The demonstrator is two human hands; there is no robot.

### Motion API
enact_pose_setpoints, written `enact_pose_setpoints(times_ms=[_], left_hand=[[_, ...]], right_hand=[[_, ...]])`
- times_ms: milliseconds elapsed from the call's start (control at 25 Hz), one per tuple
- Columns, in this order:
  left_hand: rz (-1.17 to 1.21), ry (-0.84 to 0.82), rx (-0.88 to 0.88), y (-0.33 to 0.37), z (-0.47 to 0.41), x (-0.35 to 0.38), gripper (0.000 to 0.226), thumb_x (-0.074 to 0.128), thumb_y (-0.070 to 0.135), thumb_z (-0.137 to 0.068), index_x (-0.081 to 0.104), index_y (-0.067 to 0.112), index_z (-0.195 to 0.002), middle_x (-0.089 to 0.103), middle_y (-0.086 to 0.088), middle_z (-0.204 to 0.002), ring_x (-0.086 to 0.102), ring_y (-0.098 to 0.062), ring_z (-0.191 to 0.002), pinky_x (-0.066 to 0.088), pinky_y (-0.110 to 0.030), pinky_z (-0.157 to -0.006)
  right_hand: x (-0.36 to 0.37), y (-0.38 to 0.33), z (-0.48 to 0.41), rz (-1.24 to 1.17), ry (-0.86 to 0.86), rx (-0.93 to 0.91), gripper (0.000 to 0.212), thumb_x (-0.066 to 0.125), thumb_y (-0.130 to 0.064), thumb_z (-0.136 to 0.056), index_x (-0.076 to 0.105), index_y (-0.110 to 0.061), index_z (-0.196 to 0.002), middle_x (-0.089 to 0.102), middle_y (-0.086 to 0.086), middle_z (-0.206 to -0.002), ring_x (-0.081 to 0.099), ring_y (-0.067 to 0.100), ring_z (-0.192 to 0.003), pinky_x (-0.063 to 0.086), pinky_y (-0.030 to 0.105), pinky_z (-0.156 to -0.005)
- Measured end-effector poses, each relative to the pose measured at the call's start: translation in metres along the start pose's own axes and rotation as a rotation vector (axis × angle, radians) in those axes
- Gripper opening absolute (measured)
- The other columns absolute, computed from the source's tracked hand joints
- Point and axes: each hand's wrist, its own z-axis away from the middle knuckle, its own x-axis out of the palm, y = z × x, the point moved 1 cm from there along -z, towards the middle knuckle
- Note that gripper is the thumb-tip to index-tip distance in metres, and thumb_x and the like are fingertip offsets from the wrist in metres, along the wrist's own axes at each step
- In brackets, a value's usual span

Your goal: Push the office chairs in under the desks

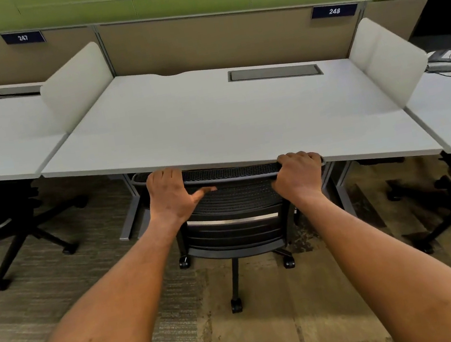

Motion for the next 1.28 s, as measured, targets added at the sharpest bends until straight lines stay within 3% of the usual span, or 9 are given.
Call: enact_pose_setpoints(times_ms=[280, 600, 920, 1040, 1120, 1160, 1240, 1280], left_hand=[[0.035, -0.009, -0.029, -0.002, -0.046, 0.024, 0.092, 0.03, 0.091, -0.063, 0.053, 0.007, -0.093, 0.057, -0.01, -0.092, 0.051, -0.029, -0.09, 0.037, -0.042, -0.087], [0.05, 0.024, -0.044, -0.003, -0.082, 0.046, 0.08, 0.052, 0.079, -0.067, 0.05, 0.005, -0.095, 0.055, -0.013, -0.095, 0.049, -0.032, -0.092, 0.035, -0.045, -0.091], [0.048, 0.004, -0.083, -0.018, -0.094, 0.051, 0.085, 0.038, 0.083, -0.066, 0.046, 0.005, -0.099, 0.05, -0.015, -0.099, 0.046, -0.033, -0.096, 0.035, -0.048, -0.094], [0.025, -0.064, -0.118, -0.014, -0.092, 0.047, 0.095, 0.032, 0.086, -0.065, 0.043, 0.003, -0.11, 0.047, -0.019, -0.112, 0.043, -0.036, -0.109, 0.033, -0.052, -0.104], [0.0, -0.148, -0.149, -0.006, -0.081, 0.043, 0.105, 0.029, 0.085, -0.067, 0.035, -0.001, -0.126, 0.039, -0.023, -0.132, 0.031, -0.04, -0.129, 0.02, -0.053, -0.116], [0.02, -0.176, -0.161, 0.001, -0.071, 0.039, 0.107, 0.031, 0.084, -0.07, 0.029, -0.002, -0.134, 0.031, -0.024, -0.142, 0.021, -0.04, -0.138, 0.01, -0.051, -0.12], [0.09, -0.14, -0.13, 0.022, -0.047, 0.035, 0.106, 0.038, 0.08, -0.077, 0.023, -0.002, -0.143, 0.022, -0.022, -0.151, 0.01, -0.036, -0.145, 0.001, -0.044, -0.12], [0.141, -0.101, -0.102, 0.032, -0.031, 0.033, 0.103, 0.042, 0.076, -0.079, 0.024, -0.001, -0.144, 0.023, -0.022, -0.152, 0.012, -0.034, -0.145, 0.003, -0.042, -0.12]], right_hand=[[0.015, 0.002, -0.046, -0.026, 0.021, -0.011, 0.019, 0.062, -0.031, -0.067, 0.062, -0.016, -0.079, 0.062, -0.001, -0.074, 0.057, 0.026, -0.08, 0.032, 0.038, -0.077], [0.029, 0.003, -0.083, -0.049, -0.003, -0.019, 0.017, 0.062, -0.029, -0.069, 0.059, -0.016, -0.079, 0.058, -0.002, -0.073, 0.056, 0.025, -0.079, 0.033, 0.04, -0.078], [0.04, -0.009, -0.093, -0.076, 0.051, -0.074, 0.015, 0.065, -0.026, -0.069, 0.063, -0.012, -0.074, 0.064, 0.004, -0.073, 0.058, 0.028, -0.077, 0.038, 0.039, -0.076], [0.035, -0.008, -0.092, -0.089, 0.001, -0.087, 0.017, 0.062, -0.028, -0.071, 0.062, -0.014, -0.081, 0.063, 0.003, -0.08, 0.058, 0.027, -0.083, 0.039, 0.041, -0.079], [0.033, -0.007, -0.089, -0.103, -0.016, -0.114, 0.032, 0.062, -0.03, -0.071, 0.059, -0.014, -0.099, 0.062, 0.005, -0.097, 0.055, 0.027, -0.098, 0.036, 0.044, -0.089], [0.032, -0.006, -0.087, -0.106, -0.029, -0.116, 0.05, 0.063, -0.033, -0.071, 0.053, -0.012, -0.116, 0.058, 0.008, -0.115, 0.049, 0.028, -0.112, 0.031, 0.046, -0.098], [0.03, 0.0, -0.075, -0.099, -0.095, -0.092, 0.091, 0.063, -0.044, -0.076, 0.017, -0.009, -0.146, 0.023, 0.015, -0.152, 0.016, 0.03, -0.141, 0.006, 0.052, -0.113], [0.029, 0.002, -0.061, -0.094, -0.098, -0.05, 0.102, 0.06, -0.05, -0.08, -0.002, -0.009, -0.149, 0.002, 0.015, -0.158, -0.003, 0.031, -0.145, -0.007, 0.054, -0.113]])
